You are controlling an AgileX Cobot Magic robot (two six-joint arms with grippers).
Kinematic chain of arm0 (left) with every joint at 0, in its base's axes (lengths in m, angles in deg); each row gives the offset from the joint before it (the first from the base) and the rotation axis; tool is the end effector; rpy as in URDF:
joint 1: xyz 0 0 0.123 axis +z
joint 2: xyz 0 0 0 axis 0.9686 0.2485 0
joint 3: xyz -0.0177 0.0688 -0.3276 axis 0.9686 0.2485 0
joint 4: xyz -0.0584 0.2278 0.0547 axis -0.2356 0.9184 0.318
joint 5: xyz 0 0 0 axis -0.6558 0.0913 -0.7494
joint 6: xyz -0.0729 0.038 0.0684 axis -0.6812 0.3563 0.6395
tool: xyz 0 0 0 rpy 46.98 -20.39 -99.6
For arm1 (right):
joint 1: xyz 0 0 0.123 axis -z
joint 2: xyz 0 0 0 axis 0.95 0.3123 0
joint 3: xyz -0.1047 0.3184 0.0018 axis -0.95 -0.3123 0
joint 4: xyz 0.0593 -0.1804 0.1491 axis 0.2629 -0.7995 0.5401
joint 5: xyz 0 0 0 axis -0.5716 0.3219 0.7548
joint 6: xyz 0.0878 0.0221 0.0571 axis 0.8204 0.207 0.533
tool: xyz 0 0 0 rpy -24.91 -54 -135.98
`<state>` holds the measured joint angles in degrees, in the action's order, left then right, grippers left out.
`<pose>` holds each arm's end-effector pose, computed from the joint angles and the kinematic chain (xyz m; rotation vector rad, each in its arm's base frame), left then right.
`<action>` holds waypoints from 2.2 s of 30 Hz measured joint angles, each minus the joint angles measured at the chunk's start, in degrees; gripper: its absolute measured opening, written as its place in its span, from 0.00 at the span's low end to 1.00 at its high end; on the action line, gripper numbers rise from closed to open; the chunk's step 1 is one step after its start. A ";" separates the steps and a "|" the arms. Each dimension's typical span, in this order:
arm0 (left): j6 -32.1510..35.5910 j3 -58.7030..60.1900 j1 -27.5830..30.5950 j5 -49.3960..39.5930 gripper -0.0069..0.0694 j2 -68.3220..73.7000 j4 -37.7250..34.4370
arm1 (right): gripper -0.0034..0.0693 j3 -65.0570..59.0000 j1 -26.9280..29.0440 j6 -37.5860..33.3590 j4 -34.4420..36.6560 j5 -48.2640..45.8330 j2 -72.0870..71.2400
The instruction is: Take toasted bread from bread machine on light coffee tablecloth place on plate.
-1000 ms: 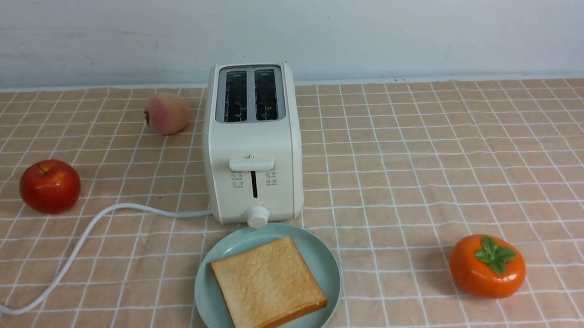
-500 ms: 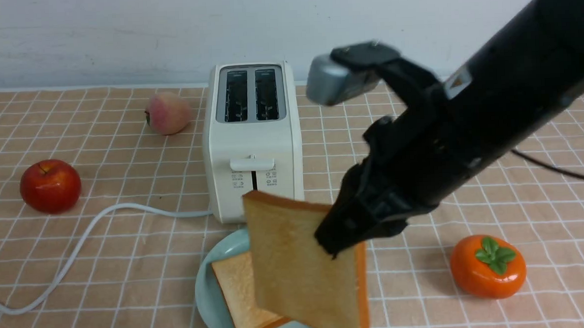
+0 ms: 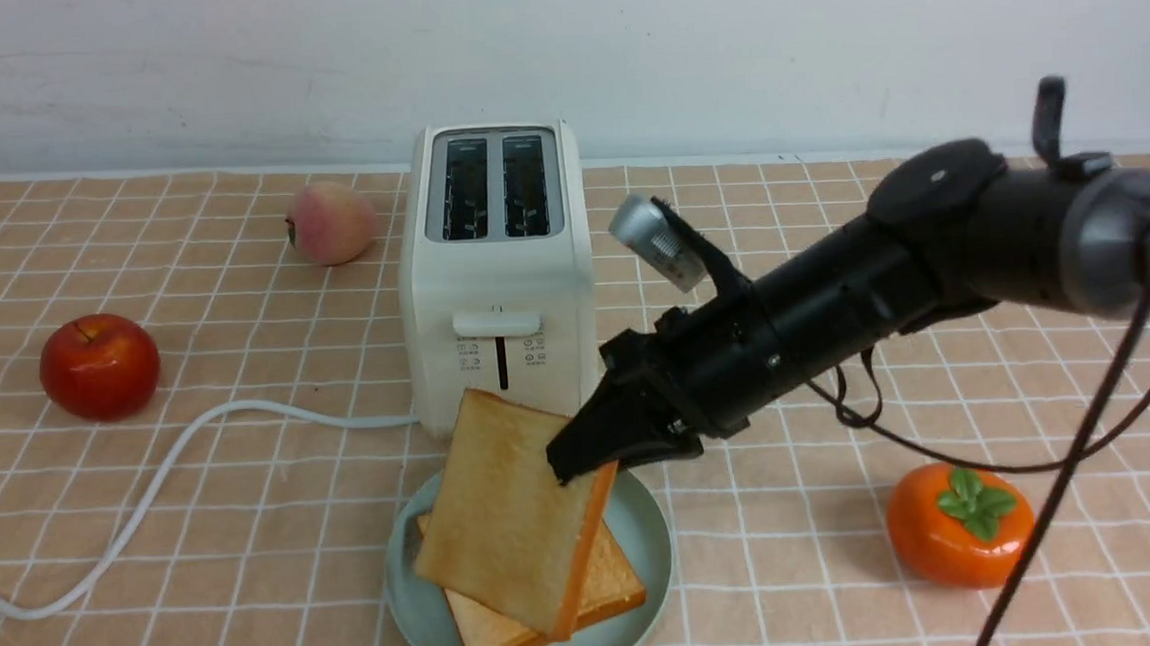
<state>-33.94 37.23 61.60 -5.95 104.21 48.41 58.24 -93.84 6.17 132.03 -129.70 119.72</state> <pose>0.0066 -0.0075 0.3192 -0.1234 2.1579 -0.4254 0.3577 0.2372 0.2614 -0.5596 2.5371 1.4280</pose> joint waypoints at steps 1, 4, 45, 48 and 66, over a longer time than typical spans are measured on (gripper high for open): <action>0.00 0.00 0.00 0.00 0.07 0.00 0.00 | 0.20 0.00 0.00 -0.04 0.10 0.00 0.98; 0.00 0.00 0.00 -0.11 0.07 0.00 0.00 | 0.20 0.00 0.00 0.31 0.20 0.08 3.55; -0.05 0.00 0.00 19.02 0.07 0.10 -1.96 | 0.04 -45.37 6.34 60.69 -87.53 38.60 -113.48; -0.05 0.00 0.00 20.31 0.07 0.16 -3.40 | 0.05 -49.36 6.34 61.90 -92.09 43.19 -114.39; -0.05 0.06 0.00 21.05 0.07 0.16 -5.25 | 0.19 -52.03 6.34 63.38 -100.64 46.26 -114.43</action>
<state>-33.99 37.30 61.60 15.10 104.37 43.15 6.20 -87.50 69.55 31.39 -83.44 5.28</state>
